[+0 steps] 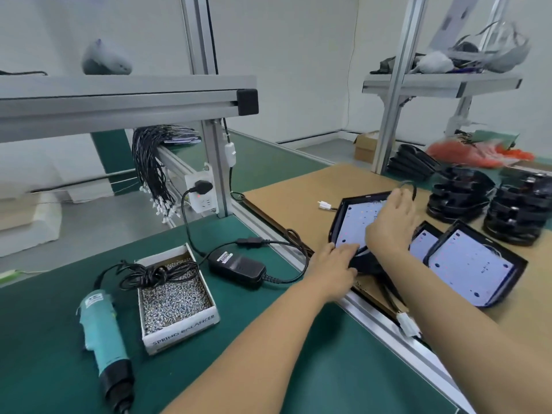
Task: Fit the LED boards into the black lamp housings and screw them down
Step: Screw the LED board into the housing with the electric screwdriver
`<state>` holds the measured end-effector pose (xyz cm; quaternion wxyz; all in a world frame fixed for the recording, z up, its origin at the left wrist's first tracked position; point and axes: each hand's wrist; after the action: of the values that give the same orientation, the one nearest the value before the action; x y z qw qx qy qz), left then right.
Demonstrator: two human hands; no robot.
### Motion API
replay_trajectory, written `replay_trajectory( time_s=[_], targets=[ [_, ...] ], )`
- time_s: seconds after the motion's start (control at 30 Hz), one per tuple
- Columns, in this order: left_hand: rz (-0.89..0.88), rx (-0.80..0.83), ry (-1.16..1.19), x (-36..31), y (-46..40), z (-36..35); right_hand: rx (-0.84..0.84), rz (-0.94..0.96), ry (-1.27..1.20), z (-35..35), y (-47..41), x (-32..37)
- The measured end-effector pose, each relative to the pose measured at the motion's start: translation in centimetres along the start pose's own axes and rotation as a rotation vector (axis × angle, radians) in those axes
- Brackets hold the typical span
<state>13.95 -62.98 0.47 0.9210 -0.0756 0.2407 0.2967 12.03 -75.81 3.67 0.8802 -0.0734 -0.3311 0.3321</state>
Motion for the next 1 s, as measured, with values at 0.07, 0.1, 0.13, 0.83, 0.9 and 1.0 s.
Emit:
replay_trajectory(
  time_s=[0.07, 0.1, 0.13, 0.83, 0.9, 1.0],
  targets=[
    [0.020, 0.007, -0.057, 0.3, -0.2, 0.2, 0.023, 0.127, 0.344, -0.5, -0.2, -0.1],
    [0.026, 0.012, -0.066, 0.4, -0.2, 0.3, 0.079, 0.169, 0.463, -0.6, -0.2, 0.0],
    [0.029, 0.015, -0.069, 0.5, -0.2, 0.4, 0.161, 0.187, 0.549, -0.7, -0.2, 0.1],
    [0.450, -0.276, -0.163, 13.3, 16.7, 9.1, 0.357, 0.306, 0.956, 0.8, 0.9, 4.4],
    [0.477, -0.291, -0.175, 14.3, 18.6, 9.2, 0.318, 0.342, 0.904, 0.3, 1.6, 5.3],
    [0.506, -0.320, -0.163, 15.2, 20.9, 9.5, 0.296, 0.477, 0.781, -0.9, 3.8, 7.8]
  ],
)
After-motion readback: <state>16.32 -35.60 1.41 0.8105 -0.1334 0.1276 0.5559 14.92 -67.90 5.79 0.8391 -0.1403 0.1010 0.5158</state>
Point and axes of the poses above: each hand's wrist, its own y-axis away from the middle knuckle, its own z-axis out of the back of the hand, x = y × z, and after that the axes turned 6 degrees about -y, right-handed
